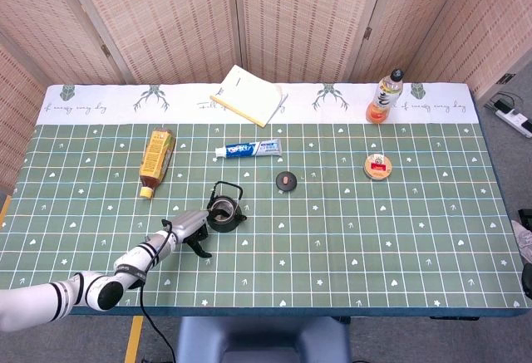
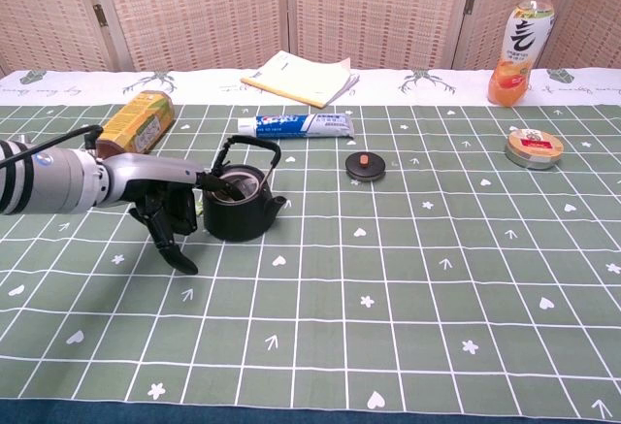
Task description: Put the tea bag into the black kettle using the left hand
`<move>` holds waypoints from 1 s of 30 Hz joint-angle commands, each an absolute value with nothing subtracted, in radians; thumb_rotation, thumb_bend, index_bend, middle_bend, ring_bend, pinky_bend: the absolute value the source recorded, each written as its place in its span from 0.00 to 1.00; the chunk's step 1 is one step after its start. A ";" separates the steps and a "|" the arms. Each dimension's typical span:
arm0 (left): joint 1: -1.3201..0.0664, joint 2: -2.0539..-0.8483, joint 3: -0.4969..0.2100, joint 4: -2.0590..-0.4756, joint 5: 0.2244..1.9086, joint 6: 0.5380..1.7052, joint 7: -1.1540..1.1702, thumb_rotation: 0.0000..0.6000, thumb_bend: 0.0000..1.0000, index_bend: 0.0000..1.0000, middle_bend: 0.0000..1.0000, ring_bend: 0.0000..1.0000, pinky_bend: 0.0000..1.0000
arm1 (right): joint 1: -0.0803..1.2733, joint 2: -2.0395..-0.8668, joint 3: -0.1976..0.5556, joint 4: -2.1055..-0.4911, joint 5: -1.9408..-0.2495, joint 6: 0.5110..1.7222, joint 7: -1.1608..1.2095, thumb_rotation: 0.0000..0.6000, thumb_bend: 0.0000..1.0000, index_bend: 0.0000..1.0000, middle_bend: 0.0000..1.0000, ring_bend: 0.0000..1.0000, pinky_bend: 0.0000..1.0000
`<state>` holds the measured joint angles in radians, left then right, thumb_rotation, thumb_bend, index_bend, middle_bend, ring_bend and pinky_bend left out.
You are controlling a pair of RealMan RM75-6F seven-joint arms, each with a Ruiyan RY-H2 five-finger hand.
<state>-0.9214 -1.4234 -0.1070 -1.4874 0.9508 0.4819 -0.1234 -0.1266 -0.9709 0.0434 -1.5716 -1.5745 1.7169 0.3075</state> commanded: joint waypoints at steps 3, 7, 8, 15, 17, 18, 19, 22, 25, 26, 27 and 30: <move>-0.915 -1.401 -0.117 -1.518 0.964 0.500 -0.127 0.99 0.13 0.12 1.00 1.00 1.00 | -0.128 -0.972 0.043 -1.574 -1.577 1.719 0.303 1.00 0.61 0.00 0.00 0.00 0.00; -0.915 -1.355 -0.127 -1.580 0.962 0.533 -0.112 1.00 0.13 0.12 1.00 1.00 1.00 | -0.128 -0.973 0.043 -1.574 -1.576 1.719 0.301 1.00 0.61 0.00 0.00 0.00 0.00; -0.915 -1.340 -0.130 -1.604 0.958 0.546 -0.104 1.00 0.13 0.12 1.00 1.00 1.00 | -0.127 -0.973 0.043 -1.574 -1.576 1.717 0.300 1.00 0.61 0.00 0.00 0.00 0.00; -0.910 -1.223 -0.141 -1.769 0.942 0.648 -0.027 1.00 0.13 0.12 1.00 1.00 1.00 | -0.126 -0.976 0.040 -1.578 -1.582 1.714 0.288 1.00 0.61 0.00 0.00 0.00 0.00; -0.904 -1.176 -0.138 -1.820 0.939 0.689 0.011 1.00 0.13 0.12 1.00 1.00 1.00 | -0.126 -0.976 0.040 -1.579 -1.582 1.714 0.287 1.00 0.60 0.00 0.00 0.00 0.00; -0.897 -1.142 -0.134 -1.857 0.943 0.725 0.042 1.00 0.13 0.12 1.00 1.00 1.00 | -0.126 -0.976 0.039 -1.579 -1.583 1.713 0.286 1.00 0.61 0.00 0.00 0.00 0.00; -0.887 -1.117 -0.130 -1.885 0.950 0.758 0.066 1.00 0.13 0.12 1.00 1.00 1.00 | -0.125 -0.976 0.039 -1.579 -1.585 1.713 0.285 1.00 0.61 0.00 0.00 0.00 0.00; -0.833 -1.041 -0.109 -1.977 1.006 0.878 0.135 1.00 0.13 0.12 1.00 1.00 1.00 | -0.123 -0.978 0.038 -1.578 -1.588 1.710 0.281 1.00 0.61 0.00 0.00 0.00 0.00; -0.744 -0.986 -0.067 -2.030 1.135 1.028 0.197 1.00 0.13 0.12 1.00 1.00 1.00 | -0.122 -0.980 0.036 -1.578 -1.594 1.712 0.274 1.00 0.61 0.00 0.00 0.00 0.00; -0.700 -0.971 -0.045 -2.038 1.200 1.097 0.221 1.00 0.13 0.12 1.00 1.00 1.00 | -0.123 -0.981 0.036 -1.579 -1.596 1.714 0.271 1.00 0.61 0.00 0.00 0.00 0.00; -0.664 -0.966 -0.027 -2.036 1.253 1.154 0.237 1.00 0.13 0.12 1.00 1.00 1.00 | -0.123 -0.982 0.036 -1.579 -1.598 1.717 0.269 1.00 0.61 0.00 0.00 0.00 0.00; -0.531 -0.981 0.031 -1.983 1.443 1.368 0.290 0.99 0.13 0.12 1.00 1.00 1.00 | -0.124 -0.985 0.035 -1.579 -1.600 1.718 0.261 1.00 0.61 0.00 0.00 0.00 0.00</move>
